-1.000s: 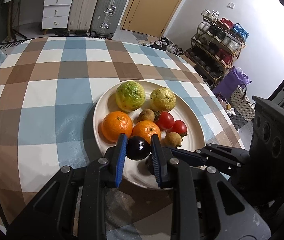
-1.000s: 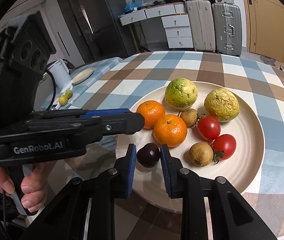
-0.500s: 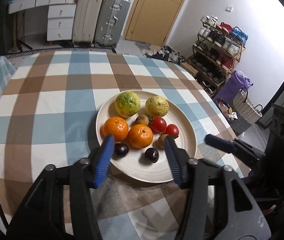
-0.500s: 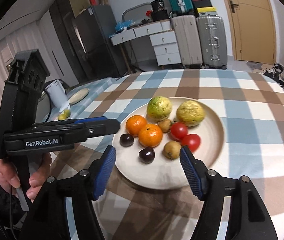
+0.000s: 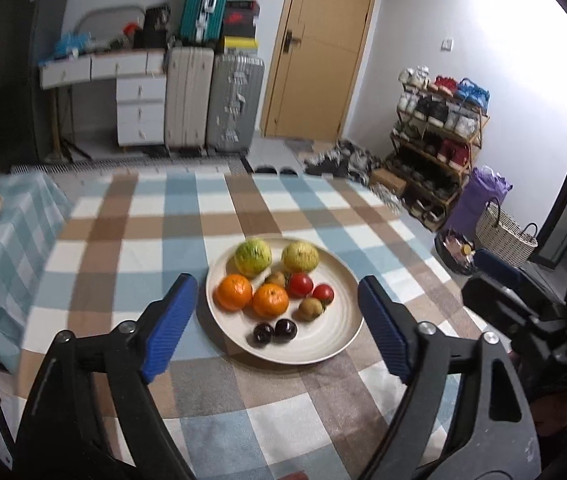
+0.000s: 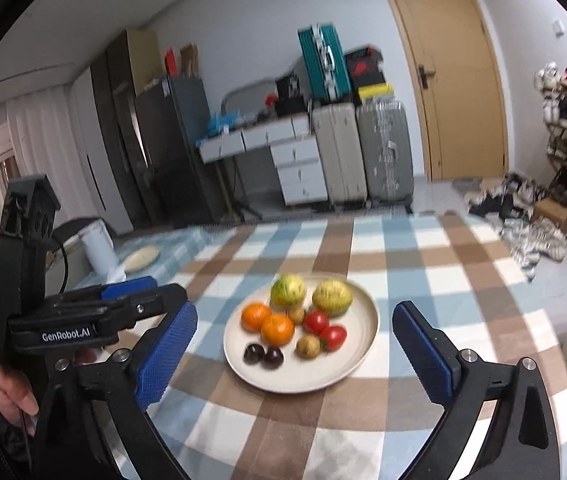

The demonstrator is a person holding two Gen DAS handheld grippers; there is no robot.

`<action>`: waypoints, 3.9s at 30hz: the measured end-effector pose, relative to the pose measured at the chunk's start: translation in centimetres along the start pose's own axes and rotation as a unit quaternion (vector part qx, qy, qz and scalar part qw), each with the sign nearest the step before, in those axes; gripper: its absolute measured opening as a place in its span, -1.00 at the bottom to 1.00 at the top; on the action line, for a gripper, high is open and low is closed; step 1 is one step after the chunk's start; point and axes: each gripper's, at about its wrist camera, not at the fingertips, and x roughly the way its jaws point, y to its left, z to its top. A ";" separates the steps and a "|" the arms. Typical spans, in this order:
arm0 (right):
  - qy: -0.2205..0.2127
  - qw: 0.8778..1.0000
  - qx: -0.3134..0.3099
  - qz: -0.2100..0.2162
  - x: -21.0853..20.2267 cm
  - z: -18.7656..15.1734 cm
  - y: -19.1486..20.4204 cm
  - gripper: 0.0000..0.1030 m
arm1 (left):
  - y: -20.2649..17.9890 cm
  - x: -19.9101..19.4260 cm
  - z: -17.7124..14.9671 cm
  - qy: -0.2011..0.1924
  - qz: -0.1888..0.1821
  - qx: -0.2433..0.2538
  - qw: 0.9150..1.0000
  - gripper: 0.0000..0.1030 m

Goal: Organize fruits

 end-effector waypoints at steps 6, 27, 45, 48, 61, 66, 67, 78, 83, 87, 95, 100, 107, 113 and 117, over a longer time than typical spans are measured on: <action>-0.063 0.998 -0.009 -0.017 -3.7 0.7 1.0 0.99 | -1.5 -4.7 0.1 -0.055 0.030 0.012 0.998 0.99; -0.171 0.982 -0.047 -0.065 -11.0 -0.6 2.9 1.00 | 0.5 -14.9 -4.3 -0.197 0.122 0.004 0.973 0.99; -0.146 0.980 -0.085 -0.107 -8.2 -5.0 1.3 1.00 | 2.3 -7.9 -8.3 -0.164 0.182 0.018 0.969 0.99; -0.135 0.981 -0.086 -0.108 -7.0 -5.7 0.7 1.00 | 2.6 -6.2 -8.7 -0.150 0.188 0.016 0.970 0.99; -0.098 0.986 -0.086 -0.105 -4.2 -8.1 -0.8 1.00 | 3.8 -3.0 -10.6 -0.139 0.185 0.009 0.973 0.99; -0.085 0.988 -0.073 -0.103 -3.3 -8.5 -1.6 1.00 | 3.9 -2.5 -11.1 -0.136 0.185 0.015 0.973 0.99; -0.085 0.989 -0.072 -0.101 -3.3 -8.4 -1.6 1.00 | 4.0 -2.5 -11.0 -0.137 0.183 0.015 0.973 0.99; -0.068 0.990 -0.073 -0.099 -2.6 -8.3 -1.4 1.00 | 4.0 -1.9 -11.1 -0.139 0.174 0.018 0.975 0.99; -0.067 0.990 -0.073 -0.098 -2.6 -8.3 -1.4 1.00 | 4.1 -2.1 -11.1 -0.139 0.174 0.016 0.975 0.99; -0.068 0.990 -0.073 -0.098 -2.8 -8.3 -1.4 1.00 | 4.1 -2.2 -11.2 -0.140 0.173 0.017 0.975 0.99; -0.067 0.990 -0.074 -0.095 -2.9 -8.3 -1.3 1.00 | 4.1 -2.1 -11.2 -0.140 0.175 0.016 0.975 0.99; -0.067 0.990 -0.074 -0.095 -2.9 -8.3 -1.2 1.00 | 4.0 -2.3 -11.2 -0.141 0.177 0.015 0.974 0.99; -0.067 0.990 -0.074 -0.095 -2.9 -8.3 -1.2 1.00 | 4.0 -2.2 -11.2 -0.141 0.176 0.015 0.974 0.99; -0.067 0.990 -0.074 -0.095 -2.9 -8.3 -1.2 1.00 | 4.1 -2.1 -11.3 -0.140 0.176 0.016 0.974 0.99; -0.067 0.990 -0.074 -0.095 -2.9 -8.3 -1.2 1.00 | 4.0 -2.2 -11.2 -0.141 0.176 0.016 0.974 0.99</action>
